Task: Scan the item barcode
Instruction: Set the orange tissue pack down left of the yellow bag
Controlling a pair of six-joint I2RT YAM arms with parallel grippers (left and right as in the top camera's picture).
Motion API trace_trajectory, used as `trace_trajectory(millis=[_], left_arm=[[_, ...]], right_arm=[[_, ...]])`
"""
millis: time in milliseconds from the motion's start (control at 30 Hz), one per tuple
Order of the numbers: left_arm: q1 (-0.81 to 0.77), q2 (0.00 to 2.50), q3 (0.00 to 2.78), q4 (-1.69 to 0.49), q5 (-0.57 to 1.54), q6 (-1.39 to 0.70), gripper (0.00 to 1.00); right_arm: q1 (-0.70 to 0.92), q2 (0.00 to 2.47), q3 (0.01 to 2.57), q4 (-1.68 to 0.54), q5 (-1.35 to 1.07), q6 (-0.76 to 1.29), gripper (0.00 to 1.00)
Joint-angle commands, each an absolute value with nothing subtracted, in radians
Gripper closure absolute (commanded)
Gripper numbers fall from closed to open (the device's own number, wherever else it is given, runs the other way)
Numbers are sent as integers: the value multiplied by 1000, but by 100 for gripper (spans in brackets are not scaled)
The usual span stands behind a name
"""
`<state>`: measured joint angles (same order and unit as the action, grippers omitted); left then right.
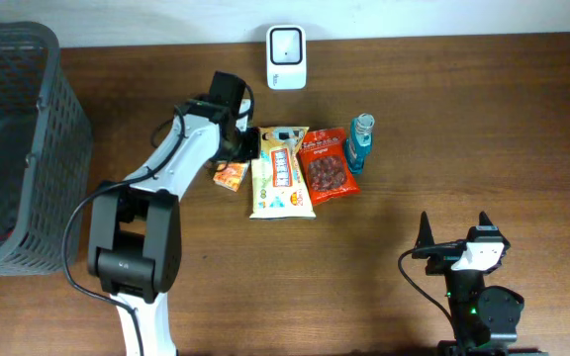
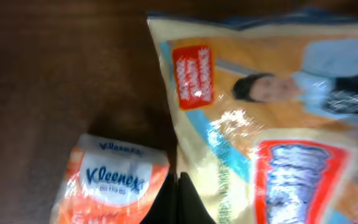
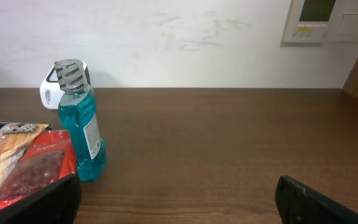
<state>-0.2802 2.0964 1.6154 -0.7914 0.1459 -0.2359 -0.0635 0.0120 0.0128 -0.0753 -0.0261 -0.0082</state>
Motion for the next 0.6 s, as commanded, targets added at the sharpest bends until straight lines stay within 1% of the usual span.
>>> trace_trajectory(millis=[0,33,67,133,167,200,267,333,367,400,467,533,567], left_arm=[[-229,1985,1858,-824,140,-229,100],[-206,1958,1936,-839,121,-229,88],[-159,1919,2055,-862,77,-229,60],[-88,1877,2155,-865,1,-229,19],[-31,1849,2188,-866,-66,-229,10],[36,1818,2196,-867,-151,-230,5],[136,1796,2196,-899,-257,-230,1],[262,1799,2195,-982,-339,-231,1],[322,1806,2194,-1024,-337,-242,1],[368,1814,2193,-1067,-337,-279,1],[487,1844,2193,-1186,-337,-482,1],[560,1878,2193,-1269,-337,-637,1],[590,1900,2193,-1297,-337,-673,1]], right_arm=[[-59,6,6,-79,-22,-15,1],[-59,6,6,-79,-22,-15,2],[-59,6,6,-79,-22,-15,2],[-59,6,6,-79,-22,-15,2],[-59,6,6,-79,-22,-15,2],[-59,6,6,-79,-22,-15,2],[-59,6,6,-79,-22,-15,2],[-59,6,6,-79,-22,-15,1],[-59,6,6,-79,-22,-15,2],[-59,6,6,-79,-22,-15,2],[-59,6,6,-79,-22,-15,2],[-59,6,6,-79,-22,-15,2],[-59,6,6,-79,-22,-15,1]])
